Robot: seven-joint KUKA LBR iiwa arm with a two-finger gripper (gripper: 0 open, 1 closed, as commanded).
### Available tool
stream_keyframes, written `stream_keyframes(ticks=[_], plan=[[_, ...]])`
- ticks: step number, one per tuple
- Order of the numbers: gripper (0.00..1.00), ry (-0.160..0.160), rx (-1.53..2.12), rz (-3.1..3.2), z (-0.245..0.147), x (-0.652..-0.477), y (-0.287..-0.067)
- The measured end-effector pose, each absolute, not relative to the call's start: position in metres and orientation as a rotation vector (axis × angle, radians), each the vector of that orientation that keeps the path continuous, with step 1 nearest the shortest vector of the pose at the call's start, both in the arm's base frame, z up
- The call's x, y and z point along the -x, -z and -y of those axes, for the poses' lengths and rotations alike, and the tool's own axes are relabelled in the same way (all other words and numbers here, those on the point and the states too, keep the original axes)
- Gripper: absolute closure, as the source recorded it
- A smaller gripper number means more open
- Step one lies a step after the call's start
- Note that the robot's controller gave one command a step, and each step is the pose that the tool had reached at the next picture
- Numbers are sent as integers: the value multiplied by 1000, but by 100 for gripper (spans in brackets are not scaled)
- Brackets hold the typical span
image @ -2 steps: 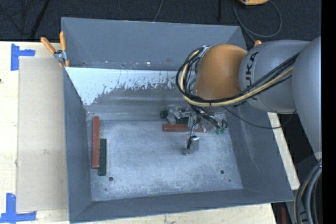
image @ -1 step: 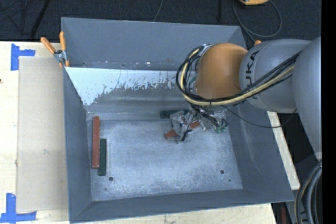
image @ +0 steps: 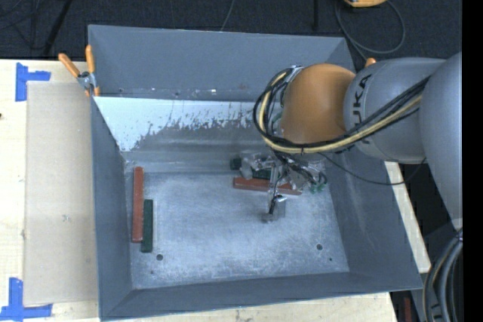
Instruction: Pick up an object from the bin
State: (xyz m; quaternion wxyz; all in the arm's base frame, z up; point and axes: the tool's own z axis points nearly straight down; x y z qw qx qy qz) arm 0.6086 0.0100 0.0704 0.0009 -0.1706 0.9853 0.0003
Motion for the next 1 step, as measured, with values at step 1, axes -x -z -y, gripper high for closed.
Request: stream_keyframes(ticks=[1], plan=[[100, -2, 534, -3086, -11, -611, -73]])
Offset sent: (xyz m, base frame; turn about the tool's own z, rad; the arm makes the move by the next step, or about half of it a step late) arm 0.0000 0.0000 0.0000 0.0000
